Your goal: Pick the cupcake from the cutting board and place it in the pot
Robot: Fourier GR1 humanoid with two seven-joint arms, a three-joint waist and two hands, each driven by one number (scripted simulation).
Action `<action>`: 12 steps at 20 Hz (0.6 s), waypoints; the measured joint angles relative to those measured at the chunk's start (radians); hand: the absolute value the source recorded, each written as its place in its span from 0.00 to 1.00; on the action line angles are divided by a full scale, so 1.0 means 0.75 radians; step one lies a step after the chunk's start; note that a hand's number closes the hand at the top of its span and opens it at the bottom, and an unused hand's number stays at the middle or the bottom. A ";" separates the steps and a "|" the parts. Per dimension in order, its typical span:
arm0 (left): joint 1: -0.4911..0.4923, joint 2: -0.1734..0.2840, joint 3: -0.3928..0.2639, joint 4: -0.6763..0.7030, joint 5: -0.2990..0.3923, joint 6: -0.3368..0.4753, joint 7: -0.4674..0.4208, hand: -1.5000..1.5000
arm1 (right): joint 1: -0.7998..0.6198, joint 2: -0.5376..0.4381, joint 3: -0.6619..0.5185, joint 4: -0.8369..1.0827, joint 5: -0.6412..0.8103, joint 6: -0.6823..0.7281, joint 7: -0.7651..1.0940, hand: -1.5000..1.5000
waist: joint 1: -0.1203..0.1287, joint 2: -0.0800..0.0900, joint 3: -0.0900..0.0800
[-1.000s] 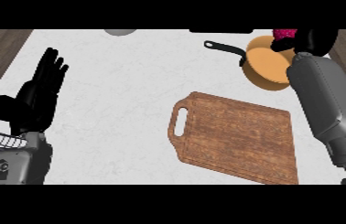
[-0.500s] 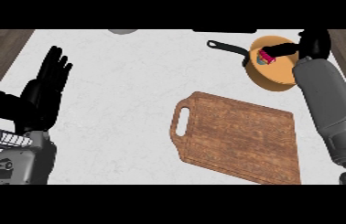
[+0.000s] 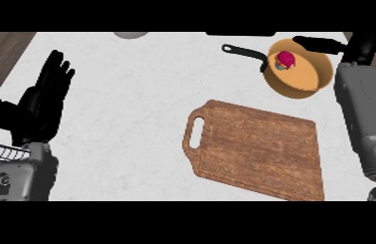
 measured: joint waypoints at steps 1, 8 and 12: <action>0.013 -0.005 -0.002 0.002 -0.004 0.000 -0.010 0.50 | 0.016 -0.013 -0.021 -0.006 -0.034 0.025 -0.034 0.00 | -0.005 -0.002 0.000; 0.038 -0.005 0.008 -0.027 -0.010 0.002 0.008 0.50 | 0.131 -0.125 -0.072 -0.111 -0.189 0.211 -0.064 0.00 | -0.031 -0.014 -0.002; 0.059 -0.013 0.007 -0.053 -0.016 0.005 0.013 0.50 | 0.244 -0.180 -0.076 -0.196 -0.266 0.333 -0.063 0.00 | -0.037 -0.017 -0.003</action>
